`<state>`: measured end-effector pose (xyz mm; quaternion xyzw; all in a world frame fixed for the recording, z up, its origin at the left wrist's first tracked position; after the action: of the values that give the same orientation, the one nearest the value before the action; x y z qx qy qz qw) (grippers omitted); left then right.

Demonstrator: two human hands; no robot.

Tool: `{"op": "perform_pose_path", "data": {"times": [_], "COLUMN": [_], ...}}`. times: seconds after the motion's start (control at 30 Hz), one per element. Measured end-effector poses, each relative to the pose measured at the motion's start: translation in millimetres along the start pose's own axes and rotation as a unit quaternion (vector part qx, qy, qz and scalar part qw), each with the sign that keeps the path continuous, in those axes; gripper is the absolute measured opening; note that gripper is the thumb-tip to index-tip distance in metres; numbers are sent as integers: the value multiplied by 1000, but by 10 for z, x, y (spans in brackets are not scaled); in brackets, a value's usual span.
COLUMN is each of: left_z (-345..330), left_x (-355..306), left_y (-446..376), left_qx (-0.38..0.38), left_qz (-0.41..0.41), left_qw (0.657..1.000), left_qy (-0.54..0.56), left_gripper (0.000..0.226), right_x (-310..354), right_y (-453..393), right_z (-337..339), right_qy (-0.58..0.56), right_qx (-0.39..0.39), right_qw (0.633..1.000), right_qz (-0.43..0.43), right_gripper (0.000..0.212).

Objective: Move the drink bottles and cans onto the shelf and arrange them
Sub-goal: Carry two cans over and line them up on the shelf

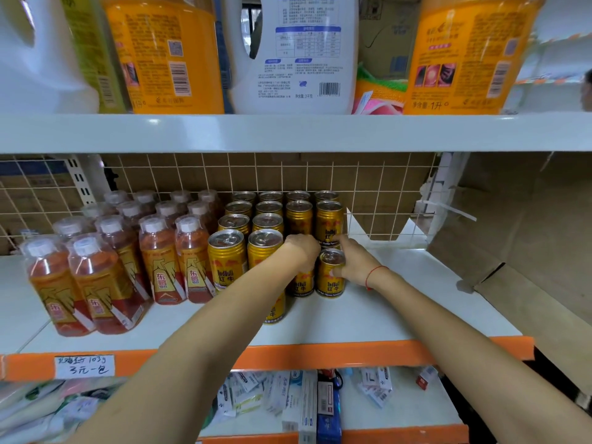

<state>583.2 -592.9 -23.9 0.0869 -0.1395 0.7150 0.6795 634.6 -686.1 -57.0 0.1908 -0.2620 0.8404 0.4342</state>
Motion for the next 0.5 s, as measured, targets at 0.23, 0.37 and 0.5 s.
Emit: {"op": "perform_pose_path", "data": {"times": [0.23, 0.37, 0.5], "left_z": [120, 192, 244], "left_x": [-169, -292, -433], "left_y": [275, 504, 762], "left_qx": [-119, -156, -165], "left_qz": [16, 13, 43], "left_qw": [991, 986, 984], "left_qy": [54, 55, 45], "left_gripper": [71, 85, 87], "right_x": [56, 83, 138], "right_y": [242, 468, 717], "right_z": [211, 364, 484], "right_qy": [101, 134, 139], "right_qx": [-38, -48, -48], "right_qw": [993, 987, 984], "right_qz": [51, 73, 103], "right_gripper": [88, 86, 86]}}
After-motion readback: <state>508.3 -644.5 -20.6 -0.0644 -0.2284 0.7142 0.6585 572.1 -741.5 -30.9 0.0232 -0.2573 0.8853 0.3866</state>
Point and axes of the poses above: each hand's wrist, its own y-axis away from the middle knuckle, its own z-axis out of the back of the hand, x = y × z, the point moved 6 cm from there along -y, towards the middle knuckle, and after that the axes turned 14 degrees about -x, right-handed, at the moved point
